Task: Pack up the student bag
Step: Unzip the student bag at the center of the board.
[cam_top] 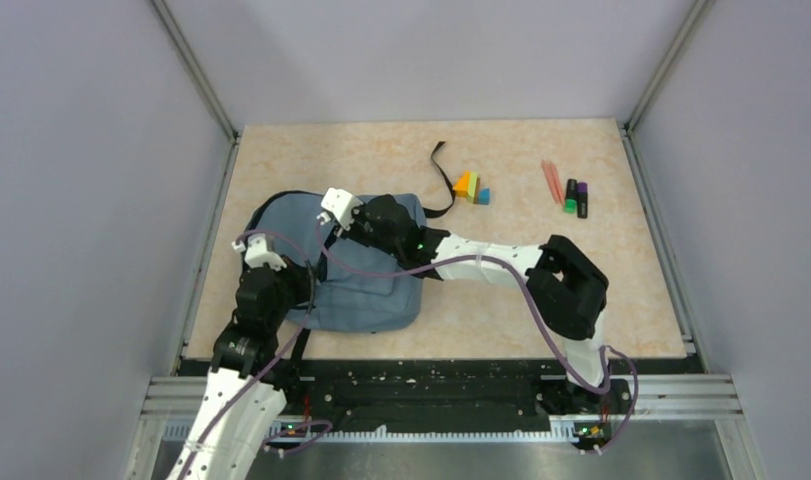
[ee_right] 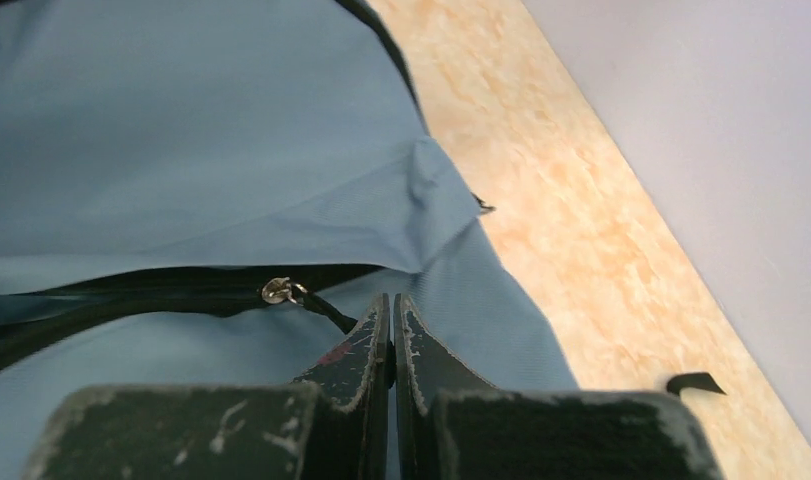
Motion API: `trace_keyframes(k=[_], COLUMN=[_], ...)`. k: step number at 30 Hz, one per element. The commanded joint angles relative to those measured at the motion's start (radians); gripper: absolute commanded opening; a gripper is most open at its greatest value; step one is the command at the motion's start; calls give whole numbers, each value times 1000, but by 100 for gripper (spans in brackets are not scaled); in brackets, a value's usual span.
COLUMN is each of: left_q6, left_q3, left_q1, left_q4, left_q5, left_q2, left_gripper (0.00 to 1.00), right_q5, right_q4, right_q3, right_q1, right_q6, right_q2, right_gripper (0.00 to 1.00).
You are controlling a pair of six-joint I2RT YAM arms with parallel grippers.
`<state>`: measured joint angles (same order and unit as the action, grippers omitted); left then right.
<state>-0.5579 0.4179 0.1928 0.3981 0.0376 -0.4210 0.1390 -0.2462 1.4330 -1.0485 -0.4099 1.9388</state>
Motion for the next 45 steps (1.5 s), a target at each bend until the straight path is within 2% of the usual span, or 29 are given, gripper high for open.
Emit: trace_keyframes(k=[1, 8, 23, 24, 25, 26, 29, 32, 34, 37, 40, 43, 45], left_q6=[-30, -48, -21, -15, -6, 3, 52, 149, 211, 281, 359, 396, 400], left_q3=[9, 4, 48, 60, 77, 97, 201, 317, 391, 478, 487, 500, 487], left_q1=[-2, -1, -2, -2, -2, -2, -3, -3, -3, -3, -4, -3, -3], left_q4=[19, 28, 36, 33, 32, 29, 24, 48, 80, 123, 114, 134, 124], left_q5=[63, 72, 54, 48, 42, 34, -15, -69, -73, -89, -1, -59, -84], left_q2=[49, 76, 25, 17, 6, -14, -93, -218, -318, -465, -569, -622, -634], left_gripper=[0, 0, 0, 1, 7, 18, 44, 59, 65, 71, 75, 77, 78], right_q5=[86, 275, 302, 299, 286, 266, 266, 308, 303, 310, 321, 321, 312], right_q4=[-84, -202, -176, -175, -167, -148, -48, 18, 42, 127, 139, 117, 133], right_q3=[51, 79, 333, 321, 304, 285, 239, 123, 19, -105, -243, -354, -369], right_q1=[52, 70, 131, 131, 130, 131, 130, 133, 137, 138, 139, 142, 146], right_q6=[-42, -122, -64, -48, -31, -12, 52, 130, 185, 274, 378, 444, 472], right_q2=[11, 49, 194, 179, 157, 129, 46, -83, -175, -294, -412, -492, -513], right_gripper=[0, 0, 0, 0, 0, 0, 20, 52, 64, 70, 76, 79, 79])
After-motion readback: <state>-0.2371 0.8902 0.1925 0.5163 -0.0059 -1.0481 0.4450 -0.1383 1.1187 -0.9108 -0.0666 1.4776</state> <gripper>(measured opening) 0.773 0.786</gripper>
